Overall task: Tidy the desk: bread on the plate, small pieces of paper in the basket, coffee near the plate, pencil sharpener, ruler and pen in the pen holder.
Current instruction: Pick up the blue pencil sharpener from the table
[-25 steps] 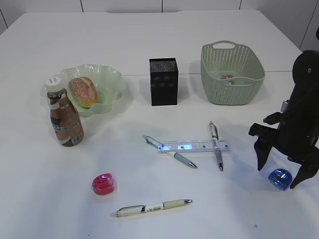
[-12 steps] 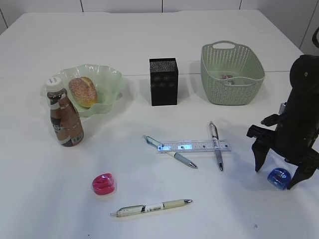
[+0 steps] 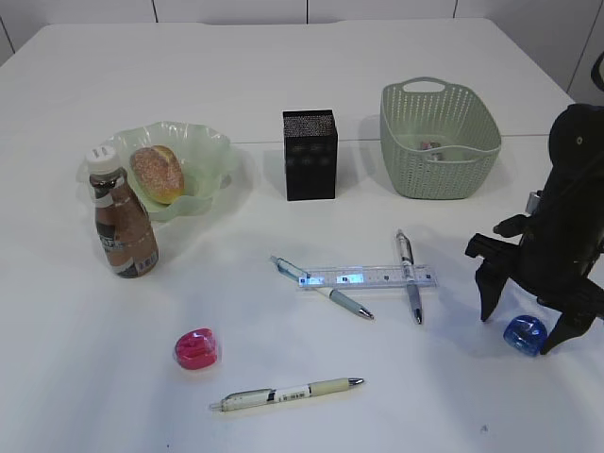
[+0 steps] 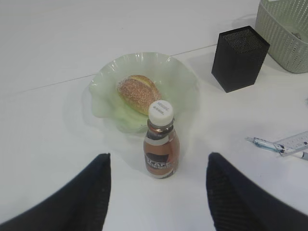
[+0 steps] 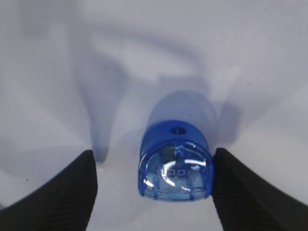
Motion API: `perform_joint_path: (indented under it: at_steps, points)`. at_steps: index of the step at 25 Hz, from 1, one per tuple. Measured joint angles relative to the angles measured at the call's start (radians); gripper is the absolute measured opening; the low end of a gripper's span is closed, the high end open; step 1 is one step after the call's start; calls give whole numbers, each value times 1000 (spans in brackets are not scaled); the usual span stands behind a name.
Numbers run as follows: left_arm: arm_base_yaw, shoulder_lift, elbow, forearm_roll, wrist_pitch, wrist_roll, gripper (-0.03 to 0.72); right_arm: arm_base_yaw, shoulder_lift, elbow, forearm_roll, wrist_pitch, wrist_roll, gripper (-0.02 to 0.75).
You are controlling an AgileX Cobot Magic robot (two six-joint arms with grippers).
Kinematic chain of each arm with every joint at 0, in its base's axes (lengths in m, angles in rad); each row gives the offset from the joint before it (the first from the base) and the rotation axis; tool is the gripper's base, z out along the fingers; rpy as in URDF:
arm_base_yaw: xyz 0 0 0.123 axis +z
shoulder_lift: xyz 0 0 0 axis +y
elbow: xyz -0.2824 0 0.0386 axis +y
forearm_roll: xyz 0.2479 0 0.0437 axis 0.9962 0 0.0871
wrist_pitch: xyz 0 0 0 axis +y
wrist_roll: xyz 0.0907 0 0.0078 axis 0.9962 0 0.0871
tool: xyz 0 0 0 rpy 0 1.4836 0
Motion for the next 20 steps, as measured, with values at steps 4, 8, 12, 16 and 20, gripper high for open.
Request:
perform_joint_path:
  at_steps: [4, 8, 12, 16, 20]
  points:
    - [0, 0, 0, 0, 0, 0, 439, 0, 0, 0, 0, 0, -22, 570]
    - [0, 0, 0, 0, 0, 0, 439, 0, 0, 0, 0, -15, -26, 561]
    - [0, 0, 0, 0, 0, 0, 439, 0, 1, 0, 0, -22, -26, 518]
    - [0, 0, 0, 0, 0, 0, 438, 0, 11, 0, 0, -22, -28, 503]
    - [0, 0, 0, 0, 0, 0, 438, 0, 18, 0, 0, -22, -32, 500]
